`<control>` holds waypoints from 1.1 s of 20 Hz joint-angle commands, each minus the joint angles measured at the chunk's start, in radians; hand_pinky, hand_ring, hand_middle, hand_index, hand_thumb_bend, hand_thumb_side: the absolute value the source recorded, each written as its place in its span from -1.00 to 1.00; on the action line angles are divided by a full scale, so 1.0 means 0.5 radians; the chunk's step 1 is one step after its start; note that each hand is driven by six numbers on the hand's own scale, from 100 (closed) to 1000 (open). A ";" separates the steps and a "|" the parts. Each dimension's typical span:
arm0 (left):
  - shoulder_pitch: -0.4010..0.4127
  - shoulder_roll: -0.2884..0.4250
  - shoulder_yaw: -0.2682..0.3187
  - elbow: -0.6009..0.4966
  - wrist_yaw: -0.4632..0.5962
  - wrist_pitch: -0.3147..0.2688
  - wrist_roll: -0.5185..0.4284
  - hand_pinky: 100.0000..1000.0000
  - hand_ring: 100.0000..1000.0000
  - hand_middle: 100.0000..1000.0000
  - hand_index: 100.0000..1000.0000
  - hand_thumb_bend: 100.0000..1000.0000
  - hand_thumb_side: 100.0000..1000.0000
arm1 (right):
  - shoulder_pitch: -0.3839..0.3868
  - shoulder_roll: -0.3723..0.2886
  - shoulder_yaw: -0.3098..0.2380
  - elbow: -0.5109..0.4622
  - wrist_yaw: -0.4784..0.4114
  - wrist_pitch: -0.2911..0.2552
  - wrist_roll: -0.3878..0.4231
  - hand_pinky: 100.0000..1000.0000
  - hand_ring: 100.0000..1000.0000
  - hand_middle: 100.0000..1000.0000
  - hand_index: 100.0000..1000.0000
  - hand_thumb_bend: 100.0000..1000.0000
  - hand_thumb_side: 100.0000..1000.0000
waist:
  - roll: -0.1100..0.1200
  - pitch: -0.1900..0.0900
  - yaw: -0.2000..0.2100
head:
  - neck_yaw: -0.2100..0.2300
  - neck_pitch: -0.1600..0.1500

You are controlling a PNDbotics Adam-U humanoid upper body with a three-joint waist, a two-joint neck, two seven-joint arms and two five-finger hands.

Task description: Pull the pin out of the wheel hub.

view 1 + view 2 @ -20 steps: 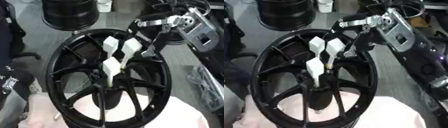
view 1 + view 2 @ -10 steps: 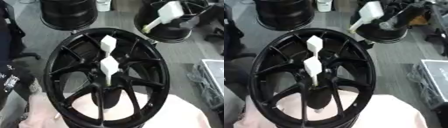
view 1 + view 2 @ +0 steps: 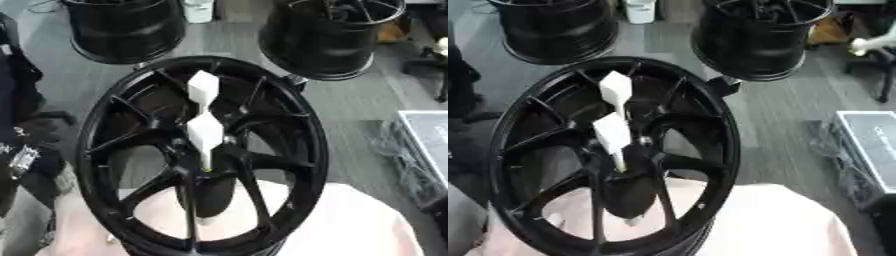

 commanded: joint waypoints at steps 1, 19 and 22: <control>-0.008 0.012 0.021 -0.025 0.002 0.004 0.015 0.24 0.39 0.34 0.55 -0.06 0.37 | 0.085 0.065 -0.132 0.301 0.015 0.338 -0.314 0.42 0.56 0.69 0.97 -0.56 -0.39 | 0.003 -0.020 -0.007 | -0.003 -0.017; -0.030 -0.015 0.022 -0.033 0.018 0.017 0.034 0.24 0.38 0.34 0.55 -0.07 0.38 | 0.346 0.733 0.082 -0.639 -0.334 0.198 -0.852 0.25 0.38 0.46 0.83 -0.91 -0.38 | 0.019 -0.010 0.003 | 0.001 -0.029; -0.034 -0.020 0.020 -0.033 0.023 0.021 0.041 0.24 0.38 0.33 0.55 -0.07 0.38 | 0.386 0.811 0.211 -0.806 -0.454 0.121 -0.703 0.25 0.38 0.46 0.83 -0.91 -0.36 | 0.024 -0.009 -0.004 | 0.002 -0.028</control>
